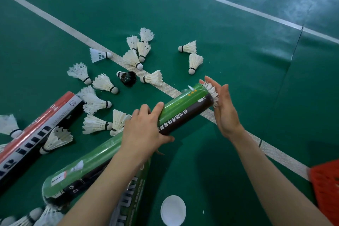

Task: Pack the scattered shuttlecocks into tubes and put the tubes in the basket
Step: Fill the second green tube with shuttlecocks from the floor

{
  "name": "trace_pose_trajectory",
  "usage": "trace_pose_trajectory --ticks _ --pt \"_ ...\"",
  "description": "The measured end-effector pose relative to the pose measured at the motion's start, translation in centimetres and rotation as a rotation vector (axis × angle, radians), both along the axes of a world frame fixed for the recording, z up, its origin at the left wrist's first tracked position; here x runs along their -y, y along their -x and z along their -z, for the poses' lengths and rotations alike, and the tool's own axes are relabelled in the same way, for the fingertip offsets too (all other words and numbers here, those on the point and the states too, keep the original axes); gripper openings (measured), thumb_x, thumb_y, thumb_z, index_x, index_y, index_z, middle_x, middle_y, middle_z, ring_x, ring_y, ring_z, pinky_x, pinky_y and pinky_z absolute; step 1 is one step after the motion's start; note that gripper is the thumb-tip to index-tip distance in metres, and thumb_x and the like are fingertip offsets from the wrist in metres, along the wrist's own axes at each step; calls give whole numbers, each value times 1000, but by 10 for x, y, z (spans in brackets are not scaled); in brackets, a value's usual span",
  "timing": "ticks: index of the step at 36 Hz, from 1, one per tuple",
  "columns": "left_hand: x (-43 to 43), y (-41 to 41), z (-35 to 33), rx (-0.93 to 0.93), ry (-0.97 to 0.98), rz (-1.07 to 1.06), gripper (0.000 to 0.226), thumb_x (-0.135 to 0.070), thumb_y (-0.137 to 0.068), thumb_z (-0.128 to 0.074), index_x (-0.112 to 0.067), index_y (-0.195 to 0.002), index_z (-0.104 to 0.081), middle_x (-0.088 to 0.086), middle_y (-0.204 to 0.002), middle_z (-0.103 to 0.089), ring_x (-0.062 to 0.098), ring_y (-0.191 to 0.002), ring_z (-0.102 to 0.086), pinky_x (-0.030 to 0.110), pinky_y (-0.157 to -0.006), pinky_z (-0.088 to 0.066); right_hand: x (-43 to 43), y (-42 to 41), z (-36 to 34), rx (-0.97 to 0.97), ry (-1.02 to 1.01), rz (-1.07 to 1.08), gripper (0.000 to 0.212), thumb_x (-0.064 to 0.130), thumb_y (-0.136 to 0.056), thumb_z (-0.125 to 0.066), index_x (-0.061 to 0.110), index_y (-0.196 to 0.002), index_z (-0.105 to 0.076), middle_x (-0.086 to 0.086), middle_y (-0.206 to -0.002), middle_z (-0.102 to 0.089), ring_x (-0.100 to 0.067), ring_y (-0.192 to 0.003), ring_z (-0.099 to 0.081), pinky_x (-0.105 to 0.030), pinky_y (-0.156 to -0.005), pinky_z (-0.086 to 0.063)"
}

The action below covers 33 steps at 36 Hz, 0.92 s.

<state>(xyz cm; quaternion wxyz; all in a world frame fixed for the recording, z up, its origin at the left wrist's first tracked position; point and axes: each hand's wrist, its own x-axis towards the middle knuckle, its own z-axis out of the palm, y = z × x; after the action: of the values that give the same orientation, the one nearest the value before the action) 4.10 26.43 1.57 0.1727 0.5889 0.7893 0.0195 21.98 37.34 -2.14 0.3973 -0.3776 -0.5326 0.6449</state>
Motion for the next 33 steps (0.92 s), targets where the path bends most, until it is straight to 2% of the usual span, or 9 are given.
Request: trace_pose_trajectory --ticks 6,11,14,18,23,27,29,31,33 --pt "-9 -2 5 -3 5 16 101 -67 -65 -70 -36 -146 -19 -1 -116 -41 21 -111 -42 35 -93 -41 -4 -3 2 15 35 -4 75 81 -70 -45 34 -128 -51 4 -137 -54 -11 -125 -54 -34 -111 -35" --pt "-14 0 8 -17 31 60 101 -69 -64 -69 -38 -145 -18 -2 -116 -41 20 -111 -42 37 -93 -42 -10 -4 5 34 69 63 51 58 -88 -35 29 -122 -58 -3 -130 -61 -20 -118 -60 -47 -109 -38" --pt "-15 -2 10 11 41 65 101 -68 -64 -70 -39 -145 -18 -2 -116 -42 20 -111 -43 36 -92 -43 -14 -3 4 41 71 132 48 63 -86 -45 30 -111 -68 -4 -123 -65 -28 -113 -62 -52 -104 -42" --pt "-14 -2 11 31 31 38 100 -67 -64 -71 -40 -145 -18 -3 -114 -42 19 -109 -43 33 -88 -41 -16 -4 10 33 106 187 43 60 -88 -48 31 -114 -67 -6 -126 -62 -21 -115 -60 -48 -108 -39" --pt "-10 1 8 22 31 43 99 -65 -64 -72 -40 -144 -20 -3 -114 -42 19 -108 -43 33 -88 -41 -4 -2 16 24 140 83 42 38 -103 -24 22 -120 -60 -5 -117 -68 -17 -115 -61 -41 -111 -36" --pt "-5 3 4 -24 49 89 95 -66 -65 -71 -41 -142 -20 -4 -116 -42 18 -109 -43 33 -87 -41 5 -7 21 21 135 21 44 43 -101 -26 25 -130 -52 -5 -121 -67 -17 -118 -60 -38 -110 -37" --pt "-3 2 3 -28 55 92 95 -66 -65 -70 -42 -142 -20 -3 -116 -42 18 -109 -43 33 -86 -40 7 -10 20 -12 126 45 41 44 -95 -36 25 -125 -56 -5 -116 -69 -18 -111 -63 -37 -104 -42" --pt "-1 1 3 -21 65 92 96 -65 -65 -71 -42 -142 -20 -2 -116 -42 20 -108 -43 33 -87 -41 8 -11 18 -43 102 129 24 31 -97 -44 20 -112 -60 -1 -100 -71 -16 -91 -66 -37 -91 -49" --pt "2 3 4 -22 106 93 97 -64 -64 -73 -41 -143 -19 -1 -116 -42 21 -108 -43 34 -87 -40 11 -11 21 -30 104 213 10 20 -98 -49 13 -96 -56 1 -84 -69 -13 -74 -62 -37 -81 -49"
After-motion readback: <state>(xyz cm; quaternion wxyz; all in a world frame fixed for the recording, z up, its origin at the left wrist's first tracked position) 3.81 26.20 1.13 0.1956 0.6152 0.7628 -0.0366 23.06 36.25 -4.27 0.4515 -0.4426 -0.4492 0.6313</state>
